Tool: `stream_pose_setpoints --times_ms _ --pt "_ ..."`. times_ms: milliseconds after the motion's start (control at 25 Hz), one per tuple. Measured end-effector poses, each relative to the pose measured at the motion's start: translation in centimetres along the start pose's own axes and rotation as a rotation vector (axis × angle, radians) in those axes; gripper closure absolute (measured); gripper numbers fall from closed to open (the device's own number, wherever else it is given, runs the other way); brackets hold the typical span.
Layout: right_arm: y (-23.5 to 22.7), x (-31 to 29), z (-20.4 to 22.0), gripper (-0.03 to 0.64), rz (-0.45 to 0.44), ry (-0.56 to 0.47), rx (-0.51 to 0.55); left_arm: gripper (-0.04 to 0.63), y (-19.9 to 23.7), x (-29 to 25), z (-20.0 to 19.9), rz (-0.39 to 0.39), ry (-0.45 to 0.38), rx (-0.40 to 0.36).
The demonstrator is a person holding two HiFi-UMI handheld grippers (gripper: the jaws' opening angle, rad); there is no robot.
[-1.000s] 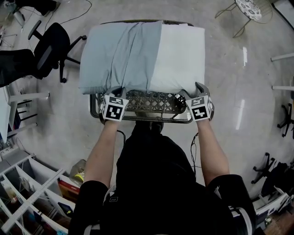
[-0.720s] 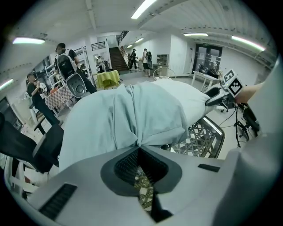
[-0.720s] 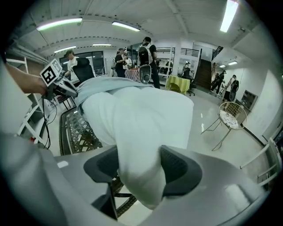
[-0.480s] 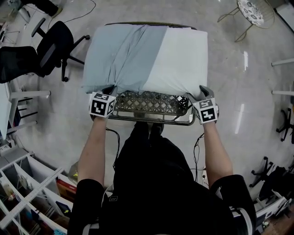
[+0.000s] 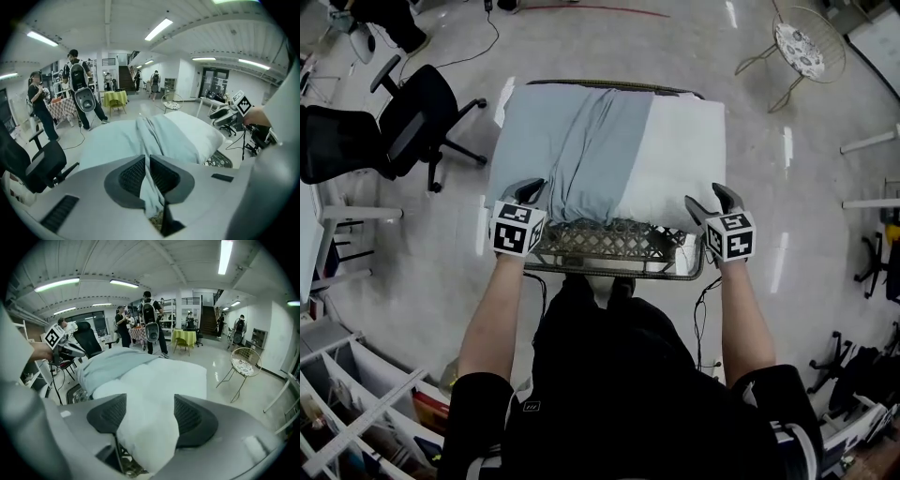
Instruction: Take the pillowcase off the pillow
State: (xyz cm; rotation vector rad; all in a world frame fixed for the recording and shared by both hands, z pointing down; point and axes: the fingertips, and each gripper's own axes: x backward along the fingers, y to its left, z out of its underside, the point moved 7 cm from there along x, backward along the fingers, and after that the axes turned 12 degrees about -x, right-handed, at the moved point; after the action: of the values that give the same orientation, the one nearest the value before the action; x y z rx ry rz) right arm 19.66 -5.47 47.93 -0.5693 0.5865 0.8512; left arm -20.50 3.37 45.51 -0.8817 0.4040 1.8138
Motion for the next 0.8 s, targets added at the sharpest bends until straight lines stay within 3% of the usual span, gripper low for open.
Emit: stream_pose_setpoints --times_ms 280,440,600,800 --pt "8.5 -4.8 -5.5 0.287 -0.007 -0.053 -0.019 0.511 7.0 -0.7 -2.6 0.081 -0.066 -0.040" --pt "11.0 -6.9 -7.6 0.287 0.015 -0.074 -0.032 0.500 10.6 -1.8 -4.1 0.114 -0.073 -0.101" --pt "9.9 -9.1 -10.0 0.287 0.028 -0.043 -0.002 0.494 13.9 -4.4 -5.8 0.131 -0.043 -0.128" --pt "4.3 -12.9 -13.3 0.287 0.042 0.041 0.052 0.472 17.1 -9.5 -7.7 0.133 0.026 -0.138"
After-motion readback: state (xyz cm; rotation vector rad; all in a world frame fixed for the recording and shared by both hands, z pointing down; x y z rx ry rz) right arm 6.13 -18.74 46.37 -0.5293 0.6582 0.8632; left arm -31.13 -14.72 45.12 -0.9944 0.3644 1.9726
